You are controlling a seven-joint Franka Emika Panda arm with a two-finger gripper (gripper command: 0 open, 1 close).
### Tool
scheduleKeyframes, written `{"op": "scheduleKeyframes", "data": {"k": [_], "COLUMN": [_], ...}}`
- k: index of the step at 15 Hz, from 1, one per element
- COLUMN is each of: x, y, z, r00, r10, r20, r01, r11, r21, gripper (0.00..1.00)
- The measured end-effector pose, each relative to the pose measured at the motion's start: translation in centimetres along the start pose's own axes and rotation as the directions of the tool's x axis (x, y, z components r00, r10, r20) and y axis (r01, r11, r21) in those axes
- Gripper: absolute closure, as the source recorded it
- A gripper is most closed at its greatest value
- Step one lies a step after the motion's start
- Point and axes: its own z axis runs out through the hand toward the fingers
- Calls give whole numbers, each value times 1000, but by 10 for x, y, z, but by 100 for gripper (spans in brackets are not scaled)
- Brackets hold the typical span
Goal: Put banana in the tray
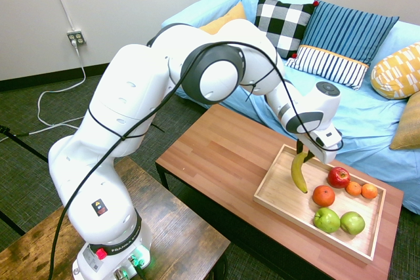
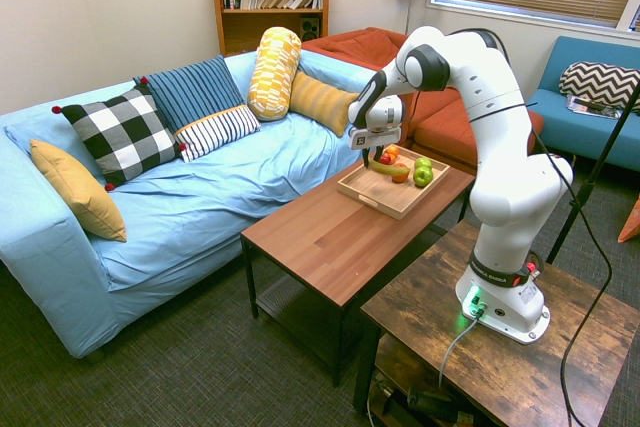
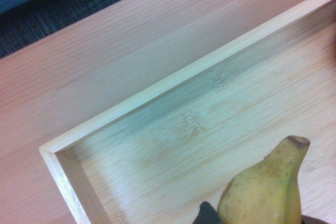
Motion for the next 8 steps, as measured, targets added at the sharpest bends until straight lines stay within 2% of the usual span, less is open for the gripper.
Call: {"op": "scheduleKeyframes", "data": {"k": [8], "x": [-4], "y": [14], "z": [57], "r00": [998], "r10": [24], "r20": [51], "r01": [-22], "r11": [999], "r21": [-36], "gripper": [100]}}
